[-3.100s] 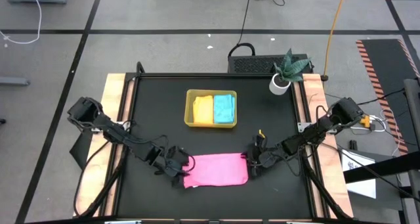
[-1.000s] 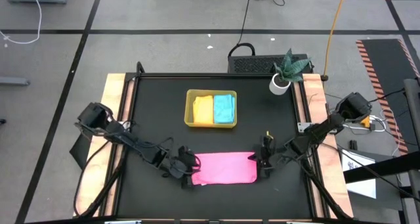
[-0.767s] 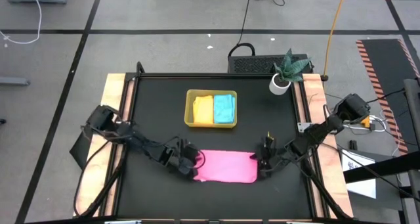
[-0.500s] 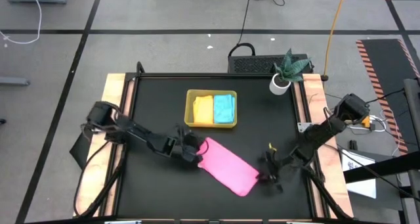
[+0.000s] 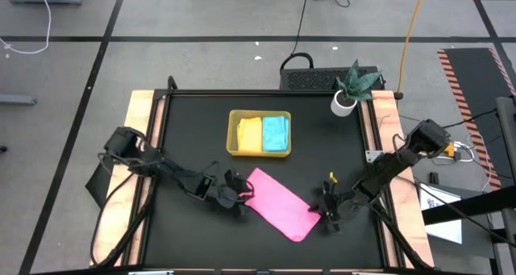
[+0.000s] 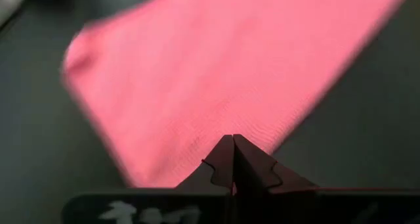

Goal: Fold microfiber towels
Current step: Fold the pink microfiber cloth

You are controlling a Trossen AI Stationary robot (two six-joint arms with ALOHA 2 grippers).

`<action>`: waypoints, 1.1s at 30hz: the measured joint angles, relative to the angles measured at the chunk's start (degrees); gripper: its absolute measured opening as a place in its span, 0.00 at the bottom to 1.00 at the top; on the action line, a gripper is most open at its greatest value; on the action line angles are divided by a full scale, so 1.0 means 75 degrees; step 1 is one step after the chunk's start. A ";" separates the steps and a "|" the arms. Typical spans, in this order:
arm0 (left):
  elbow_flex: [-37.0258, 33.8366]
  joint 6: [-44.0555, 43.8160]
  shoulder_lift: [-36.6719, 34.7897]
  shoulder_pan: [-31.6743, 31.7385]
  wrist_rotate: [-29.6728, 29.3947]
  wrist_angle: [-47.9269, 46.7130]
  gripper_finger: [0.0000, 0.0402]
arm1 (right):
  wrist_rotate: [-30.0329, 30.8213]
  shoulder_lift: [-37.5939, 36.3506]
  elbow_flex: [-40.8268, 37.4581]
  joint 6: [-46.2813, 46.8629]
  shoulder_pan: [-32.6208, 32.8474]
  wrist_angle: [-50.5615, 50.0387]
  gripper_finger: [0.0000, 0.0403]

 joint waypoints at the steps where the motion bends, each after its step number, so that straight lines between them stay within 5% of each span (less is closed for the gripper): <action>1: -0.0006 -0.0105 0.0139 -0.0010 -0.0090 -0.0046 0.24 | -0.0317 0.0168 0.0005 -0.0042 0.0017 0.0126 0.00; 8: 0.0030 -0.0224 0.0656 0.0671 -0.0503 -0.0020 0.24 | -0.1036 0.1473 0.0515 -0.0943 0.0600 0.2097 0.00; 18: 0.0081 0.0088 -0.0415 0.0808 0.0471 0.0043 0.24 | -0.1044 0.1444 0.1506 -0.2849 0.0679 0.2090 0.00; 28: 0.0093 -0.0295 0.0884 0.0097 0.0375 0.0462 0.24 | -0.0545 0.2195 0.2697 -0.2043 0.0184 -0.0631 0.04; 33: 0.0124 0.0463 0.1020 0.0547 0.0262 0.0423 0.24 | -0.0722 0.2575 0.3160 -0.1494 0.0125 -0.0527 0.04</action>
